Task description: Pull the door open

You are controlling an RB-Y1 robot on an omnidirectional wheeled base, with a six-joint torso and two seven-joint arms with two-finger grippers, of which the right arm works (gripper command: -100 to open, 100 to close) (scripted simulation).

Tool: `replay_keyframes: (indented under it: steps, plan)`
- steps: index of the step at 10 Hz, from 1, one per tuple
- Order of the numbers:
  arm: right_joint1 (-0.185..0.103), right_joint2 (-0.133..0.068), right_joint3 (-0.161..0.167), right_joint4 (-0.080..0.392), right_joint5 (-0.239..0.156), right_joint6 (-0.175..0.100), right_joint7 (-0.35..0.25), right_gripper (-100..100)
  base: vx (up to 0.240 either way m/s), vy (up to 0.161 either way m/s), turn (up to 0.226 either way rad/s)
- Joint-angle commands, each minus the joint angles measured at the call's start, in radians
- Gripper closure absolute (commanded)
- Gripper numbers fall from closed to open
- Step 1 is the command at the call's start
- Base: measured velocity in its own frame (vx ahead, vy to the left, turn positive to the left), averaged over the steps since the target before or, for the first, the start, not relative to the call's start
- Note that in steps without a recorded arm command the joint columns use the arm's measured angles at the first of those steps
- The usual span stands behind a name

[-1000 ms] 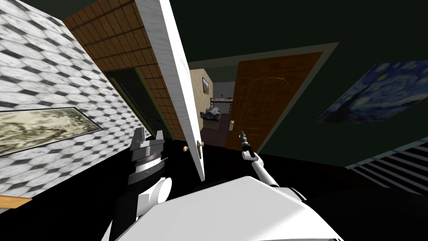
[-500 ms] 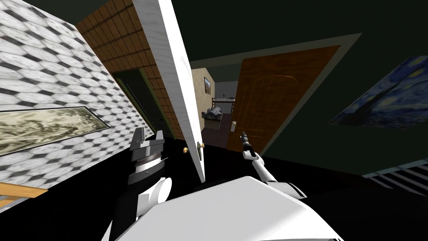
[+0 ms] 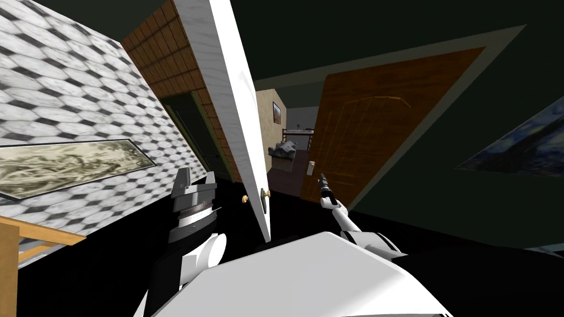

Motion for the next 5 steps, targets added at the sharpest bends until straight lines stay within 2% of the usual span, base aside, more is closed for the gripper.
replay_keyframes:
  steps: [1, 3, 4, 5]
  plan:
    - [-0.021, -0.014, -0.008, 0.049, -0.007, -0.002, 0.001, -100, 0.049, -0.018, 0.075]
    - [-0.057, -0.031, -0.021, 0.119, -0.018, -0.009, 0.006, -100, 0.065, -0.028, 0.133]
    - [-0.057, -0.031, -0.021, 0.125, -0.018, -0.009, 0.006, -100, 0.055, -0.028, 0.038]
    - [-0.074, -0.039, -0.027, 0.160, -0.022, -0.013, 0.008, -100, 0.049, -0.023, 0.062]
